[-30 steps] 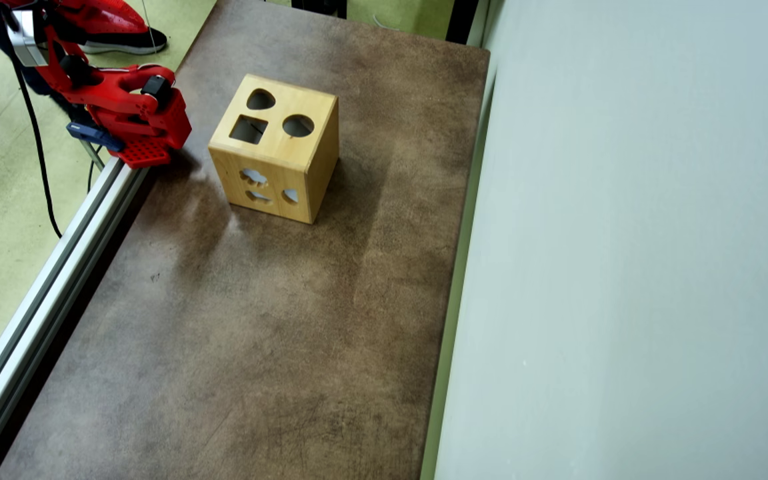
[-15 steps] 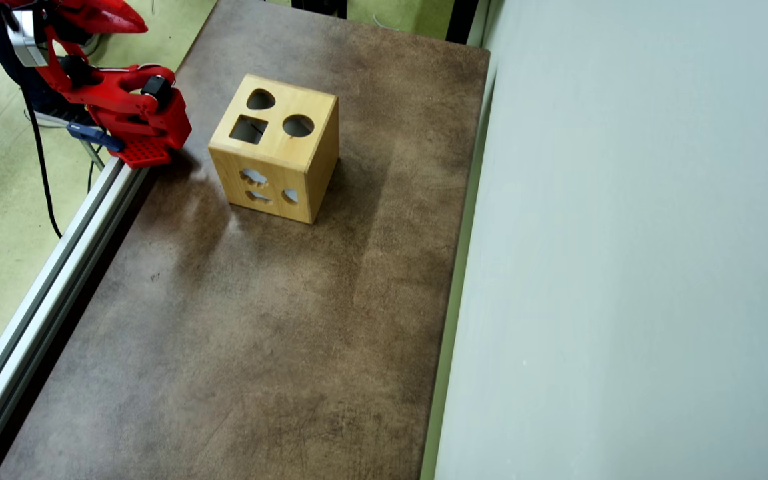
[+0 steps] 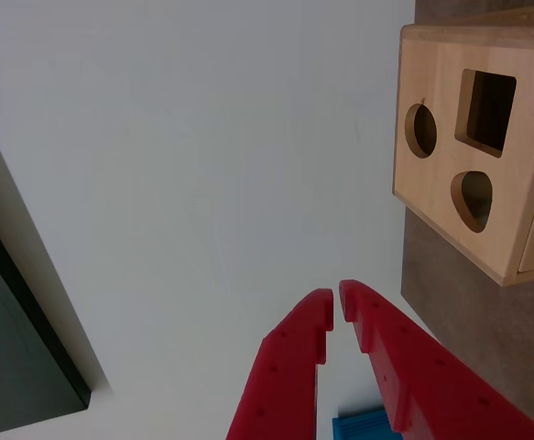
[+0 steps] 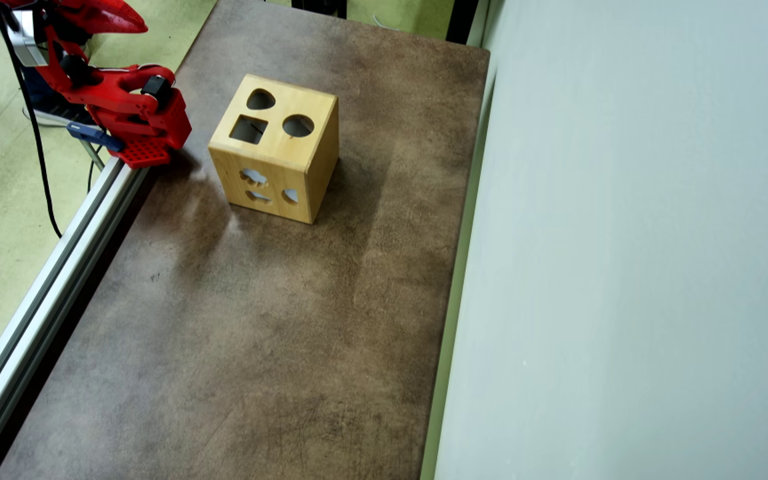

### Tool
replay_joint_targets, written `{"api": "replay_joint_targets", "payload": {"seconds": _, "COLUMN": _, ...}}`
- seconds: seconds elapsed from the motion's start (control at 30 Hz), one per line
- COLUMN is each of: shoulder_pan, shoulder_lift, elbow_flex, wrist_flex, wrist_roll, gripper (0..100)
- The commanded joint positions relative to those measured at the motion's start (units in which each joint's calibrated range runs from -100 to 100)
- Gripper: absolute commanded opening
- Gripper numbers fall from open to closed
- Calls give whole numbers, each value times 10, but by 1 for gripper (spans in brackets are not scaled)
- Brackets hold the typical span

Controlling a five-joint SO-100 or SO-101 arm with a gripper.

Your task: Pick and place the red cube on the square hole

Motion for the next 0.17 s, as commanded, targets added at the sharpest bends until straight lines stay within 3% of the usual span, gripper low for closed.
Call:
{"api": "replay_joint_targets", "payload": {"seconds": 0.0, "shoulder_pan": -2, "shoulder_lift": 3, "elbow_flex": -2, "wrist_flex": 4, "wrist_roll": 5, "gripper": 2}}
{"api": "replay_joint_targets", "payload": {"seconds": 0.13, "shoulder_pan": -2, "shoulder_lift": 3, "elbow_flex": -2, "wrist_flex": 4, "wrist_roll": 5, "gripper": 2}}
